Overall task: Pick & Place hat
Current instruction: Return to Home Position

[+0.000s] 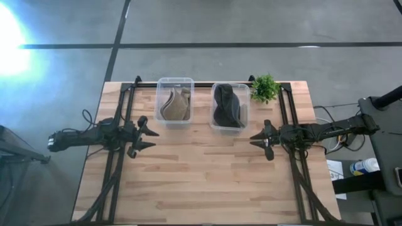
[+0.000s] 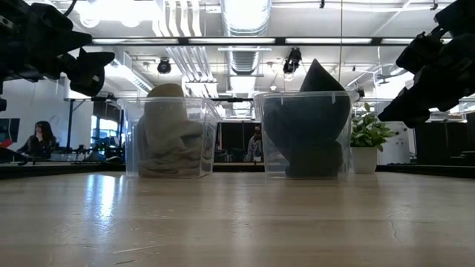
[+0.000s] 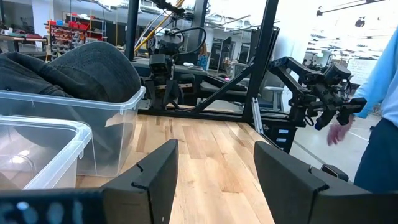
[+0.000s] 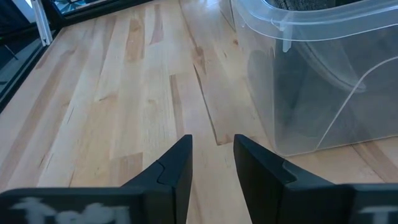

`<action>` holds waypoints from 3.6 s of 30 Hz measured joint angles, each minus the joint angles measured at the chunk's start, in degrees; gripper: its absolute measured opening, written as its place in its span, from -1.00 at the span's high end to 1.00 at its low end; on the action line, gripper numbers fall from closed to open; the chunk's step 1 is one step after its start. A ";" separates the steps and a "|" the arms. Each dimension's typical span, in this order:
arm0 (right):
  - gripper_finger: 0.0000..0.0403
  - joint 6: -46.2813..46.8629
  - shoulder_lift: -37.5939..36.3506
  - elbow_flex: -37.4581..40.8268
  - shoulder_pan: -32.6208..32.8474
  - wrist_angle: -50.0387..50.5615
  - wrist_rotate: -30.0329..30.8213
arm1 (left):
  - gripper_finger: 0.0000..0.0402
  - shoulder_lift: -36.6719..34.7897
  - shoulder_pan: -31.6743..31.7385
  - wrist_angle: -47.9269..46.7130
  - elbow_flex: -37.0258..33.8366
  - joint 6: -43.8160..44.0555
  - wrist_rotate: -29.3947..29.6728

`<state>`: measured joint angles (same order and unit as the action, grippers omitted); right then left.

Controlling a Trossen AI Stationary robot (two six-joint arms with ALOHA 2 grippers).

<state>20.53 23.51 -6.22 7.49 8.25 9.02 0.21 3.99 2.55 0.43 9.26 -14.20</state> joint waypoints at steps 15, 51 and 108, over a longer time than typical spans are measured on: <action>0.50 0.00 0.00 0.00 0.00 0.00 0.00 | -0.02 0.00 0.00 0.00 0.00 0.00 0.00; 0.53 -10.29 -23.30 5.75 0.15 -10.25 -0.38 | -0.02 0.09 0.01 0.07 0.00 0.00 -0.01; 0.59 -14.75 -22.93 5.68 0.11 -10.32 -0.35 | -0.02 0.69 -0.02 0.39 -0.01 -0.02 -0.02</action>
<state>5.78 0.58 -0.54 7.60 -2.07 8.67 0.90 3.97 2.94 0.42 9.23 -14.22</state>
